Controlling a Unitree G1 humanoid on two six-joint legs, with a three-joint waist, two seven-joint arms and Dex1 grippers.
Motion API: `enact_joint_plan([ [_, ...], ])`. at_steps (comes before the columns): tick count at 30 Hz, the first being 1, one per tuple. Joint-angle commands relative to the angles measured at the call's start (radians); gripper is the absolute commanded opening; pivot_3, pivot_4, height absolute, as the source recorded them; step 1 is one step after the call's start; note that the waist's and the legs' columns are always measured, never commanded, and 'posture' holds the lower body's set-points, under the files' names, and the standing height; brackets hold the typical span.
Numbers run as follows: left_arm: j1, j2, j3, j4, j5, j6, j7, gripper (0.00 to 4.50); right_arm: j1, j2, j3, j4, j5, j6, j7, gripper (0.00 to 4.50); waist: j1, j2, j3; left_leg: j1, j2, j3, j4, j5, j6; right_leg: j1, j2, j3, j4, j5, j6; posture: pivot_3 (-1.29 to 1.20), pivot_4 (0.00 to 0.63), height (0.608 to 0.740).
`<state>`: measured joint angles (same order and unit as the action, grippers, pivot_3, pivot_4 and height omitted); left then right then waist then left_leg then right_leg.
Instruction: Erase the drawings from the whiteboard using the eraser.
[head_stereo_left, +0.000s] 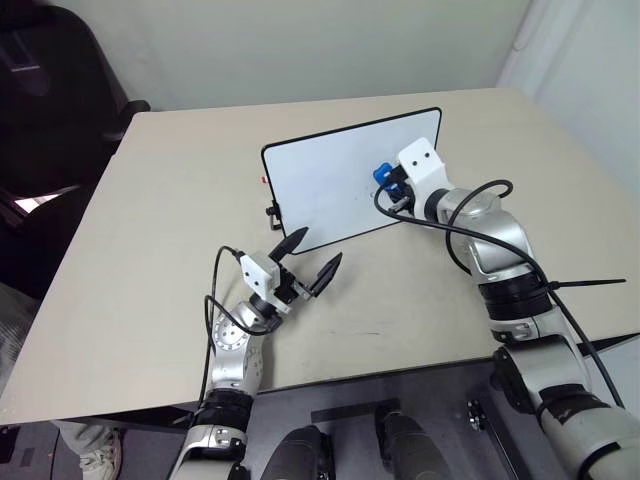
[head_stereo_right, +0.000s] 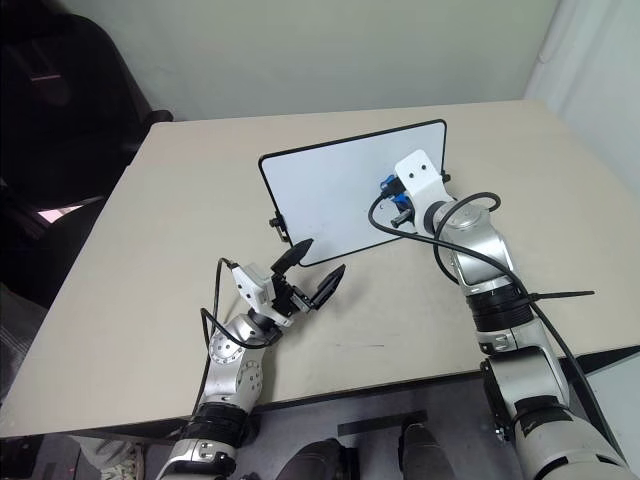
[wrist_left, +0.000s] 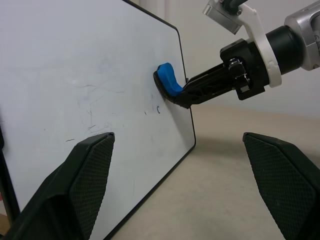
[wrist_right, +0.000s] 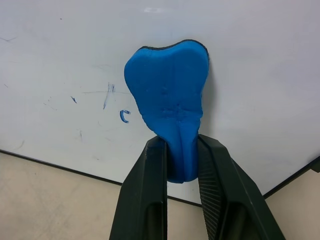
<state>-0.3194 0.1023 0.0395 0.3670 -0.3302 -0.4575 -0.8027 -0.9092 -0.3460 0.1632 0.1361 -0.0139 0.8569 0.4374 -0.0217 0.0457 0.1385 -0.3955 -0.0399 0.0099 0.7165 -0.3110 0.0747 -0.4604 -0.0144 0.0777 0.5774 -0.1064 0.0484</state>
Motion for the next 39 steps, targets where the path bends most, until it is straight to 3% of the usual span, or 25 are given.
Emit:
enact_joint_plan([
  [1,0.004,-0.012,-0.008,0.008,-0.006,-0.018,-0.003,4.50,-0.003,0.010,-0.017,-0.013,0.000,-0.021,-0.018,0.78,0.000,0.000,0.000,0.000,0.000,0.000,0.000,0.000,0.000,0.000,0.000,0.000,0.000,0.000,0.000,0.00,0.150,0.726],
  [11,0.010,-0.008,-0.006,-0.003,-0.008,-0.015,-0.003,4.50,0.063,0.020,0.078,-0.048,-0.003,0.029,0.043,0.78,0.000,0.000,0.000,0.000,0.000,0.000,0.000,0.000,0.000,0.000,0.000,0.000,0.000,0.000,0.000,0.00,0.150,0.726],
  [25,-0.003,-0.012,-0.004,0.022,-0.005,-0.019,-0.004,4.50,-0.035,0.026,-0.037,-0.052,0.025,-0.028,0.004,0.78,0.000,0.000,0.000,-0.001,0.000,0.000,0.000,0.000,0.000,0.000,0.000,0.000,0.000,0.001,0.000,0.00,0.150,0.726],
  [39,-0.020,-0.018,-0.002,0.049,0.000,-0.031,-0.002,4.50,0.051,0.067,0.103,-0.140,0.038,0.010,0.084,0.78,0.005,0.000,0.000,-0.001,0.000,0.000,0.000,0.002,0.000,0.000,0.000,0.000,0.000,0.002,0.000,0.00,0.150,0.726],
])
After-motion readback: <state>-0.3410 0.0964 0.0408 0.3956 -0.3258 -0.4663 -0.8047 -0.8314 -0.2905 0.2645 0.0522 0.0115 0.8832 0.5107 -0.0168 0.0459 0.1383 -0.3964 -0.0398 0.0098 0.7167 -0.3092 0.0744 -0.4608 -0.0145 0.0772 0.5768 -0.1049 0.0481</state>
